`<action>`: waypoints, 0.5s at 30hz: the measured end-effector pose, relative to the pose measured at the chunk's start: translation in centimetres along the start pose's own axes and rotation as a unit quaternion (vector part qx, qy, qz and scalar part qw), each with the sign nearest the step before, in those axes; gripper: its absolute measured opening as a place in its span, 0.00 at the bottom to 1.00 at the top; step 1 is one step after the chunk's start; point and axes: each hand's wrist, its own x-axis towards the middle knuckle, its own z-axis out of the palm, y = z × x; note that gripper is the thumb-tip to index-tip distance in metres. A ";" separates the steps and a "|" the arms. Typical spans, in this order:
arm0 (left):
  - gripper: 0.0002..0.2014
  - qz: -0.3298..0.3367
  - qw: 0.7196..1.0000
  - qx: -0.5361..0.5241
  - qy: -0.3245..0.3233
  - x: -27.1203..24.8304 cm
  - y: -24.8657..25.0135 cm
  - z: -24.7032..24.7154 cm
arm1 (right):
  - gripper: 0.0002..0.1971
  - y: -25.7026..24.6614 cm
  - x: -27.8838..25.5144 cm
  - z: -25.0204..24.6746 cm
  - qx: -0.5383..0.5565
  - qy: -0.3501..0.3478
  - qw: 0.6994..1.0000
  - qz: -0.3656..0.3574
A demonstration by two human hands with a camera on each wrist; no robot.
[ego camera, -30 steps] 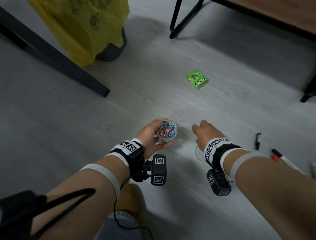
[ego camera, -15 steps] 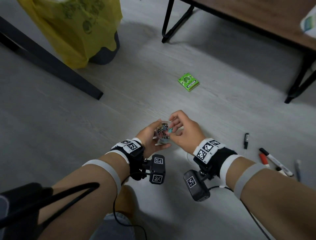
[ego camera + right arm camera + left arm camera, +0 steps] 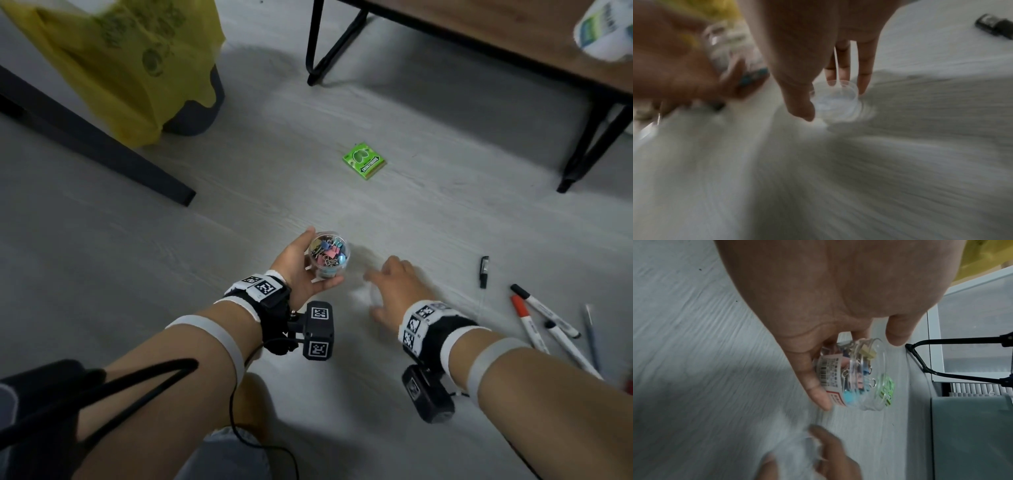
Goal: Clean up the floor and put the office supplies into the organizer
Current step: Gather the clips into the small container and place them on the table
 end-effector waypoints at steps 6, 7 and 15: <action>0.27 0.046 0.999 0.019 -0.018 -1.5 2.7 5.1 | 0.23 -0.2 0.3 -11.5 0.311 0.308 0.899 -0.032; 0.27 0.057 0.998 0.026 -0.030 -2.1 3.4 6.6 | 0.21 -0.3 0.0 -13.5 0.314 0.315 0.894 -0.050; 0.27 0.126 0.972 0.168 -0.104 -9.8 7.3 17.7 | 0.19 1.6 -4.6 -23.5 0.250 0.255 0.927 -0.113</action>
